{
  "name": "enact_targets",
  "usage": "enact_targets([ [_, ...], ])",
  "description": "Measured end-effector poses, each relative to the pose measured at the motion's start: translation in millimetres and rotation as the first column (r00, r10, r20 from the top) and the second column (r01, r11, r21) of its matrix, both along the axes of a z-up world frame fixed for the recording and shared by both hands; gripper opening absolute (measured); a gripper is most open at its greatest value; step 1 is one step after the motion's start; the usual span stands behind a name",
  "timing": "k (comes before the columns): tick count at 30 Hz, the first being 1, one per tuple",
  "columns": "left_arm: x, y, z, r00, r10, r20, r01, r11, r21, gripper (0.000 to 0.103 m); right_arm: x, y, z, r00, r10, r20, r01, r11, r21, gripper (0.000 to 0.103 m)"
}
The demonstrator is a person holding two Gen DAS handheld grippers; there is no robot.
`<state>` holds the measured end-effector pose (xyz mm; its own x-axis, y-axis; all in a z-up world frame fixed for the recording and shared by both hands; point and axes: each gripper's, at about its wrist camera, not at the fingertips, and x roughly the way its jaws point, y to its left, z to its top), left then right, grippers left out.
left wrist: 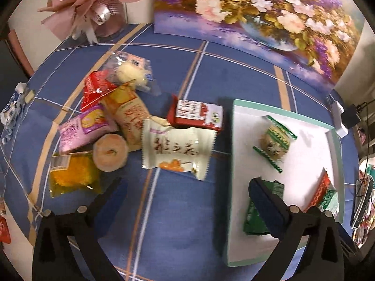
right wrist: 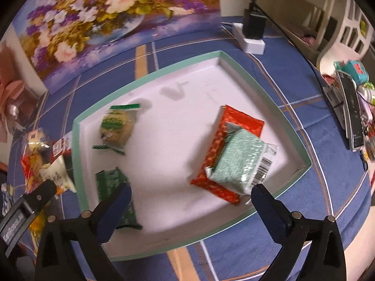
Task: Organize snacks
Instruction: 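Move both tools back over the snack pile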
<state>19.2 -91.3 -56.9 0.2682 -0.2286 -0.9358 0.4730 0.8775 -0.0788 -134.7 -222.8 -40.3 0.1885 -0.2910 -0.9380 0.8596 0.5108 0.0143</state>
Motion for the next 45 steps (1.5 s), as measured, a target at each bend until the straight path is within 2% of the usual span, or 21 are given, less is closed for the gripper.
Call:
enact_targets([
  [5,9,15,3,0.999,0.02,-0.029,-0.02,1.0,0.005,0.103,15,19,7,0.998,0.068,0.012,-0.068,0.998,0.004,0.103],
  [9,19,32,15,0.998,0.055,0.007,-0.055,0.998,0.005,0.103,24,31,13,0.993,0.091,0.071,-0.094,0.995,0.038,0.103],
  [12,30,49,23,0.994,0.105,0.024,-0.105,0.994,-0.003,0.103,29,40,21,0.99,0.098,0.105,-0.101,0.994,0.028,0.103],
  [17,49,78,26,0.978,0.207,0.023,-0.208,0.978,0.028,0.103,40,53,24,0.988,0.108,0.107,-0.11,0.994,0.007,0.103],
  [24,73,117,27,0.959,0.282,0.009,-0.283,0.958,0.054,0.103,67,76,19,0.98,0.169,0.106,-0.171,0.985,0.016,0.103],
  [32,96,162,12,0.929,0.358,-0.091,-0.357,0.934,0.029,0.103,98,108,8,0.97,0.223,0.097,-0.229,0.972,0.046,0.103],
  [37,103,176,-1,0.91,0.386,-0.15,-0.388,0.922,0.02,0.103,118,131,-5,0.956,0.286,0.068,-0.29,0.955,0.057,0.103],
  [45,104,163,-29,0.904,0.359,-0.234,-0.36,0.932,0.039,0.103,134,147,-28,0.938,0.343,0.039,-0.346,0.932,0.105,0.103],
])
